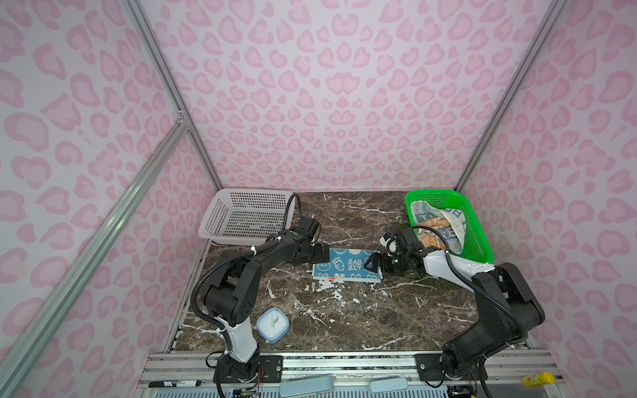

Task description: Fold and stack the towels

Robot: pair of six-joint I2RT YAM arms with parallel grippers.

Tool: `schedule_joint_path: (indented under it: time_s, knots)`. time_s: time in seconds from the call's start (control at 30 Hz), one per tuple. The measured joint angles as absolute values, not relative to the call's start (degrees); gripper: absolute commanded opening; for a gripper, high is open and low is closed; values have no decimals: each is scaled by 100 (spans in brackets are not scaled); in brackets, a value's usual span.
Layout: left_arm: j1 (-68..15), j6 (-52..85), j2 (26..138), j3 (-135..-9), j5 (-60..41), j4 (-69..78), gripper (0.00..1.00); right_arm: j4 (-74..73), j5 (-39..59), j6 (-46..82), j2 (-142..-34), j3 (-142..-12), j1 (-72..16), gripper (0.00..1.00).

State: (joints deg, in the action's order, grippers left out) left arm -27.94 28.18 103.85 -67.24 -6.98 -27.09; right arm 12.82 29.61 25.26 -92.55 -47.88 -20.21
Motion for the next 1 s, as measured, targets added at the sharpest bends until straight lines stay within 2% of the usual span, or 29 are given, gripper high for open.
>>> schedule_joint_path:
  time_s: [0.17, 0.57, 0.7, 1.0]
  knots:
    - [-2899, 2738, 10617, -6770, -880, -2792, 85, 1118, 3006, 2484, -9321, -4724, -2014, 98]
    - [-3096, 2681, 10744, -6814, -646, -2943, 33, 451, 3157, 2641, -9380, -4530, -2161, 98]
    - [-3201, 2681, 10744, -6886, -513, -3105, 22, 272, 3166, 2705, -9452, -4539, -2316, 98]
    - [-3199, 2648, 10731, -7161, -248, -3347, 4, -106, 3203, 2842, -9592, -4532, -2558, 98]
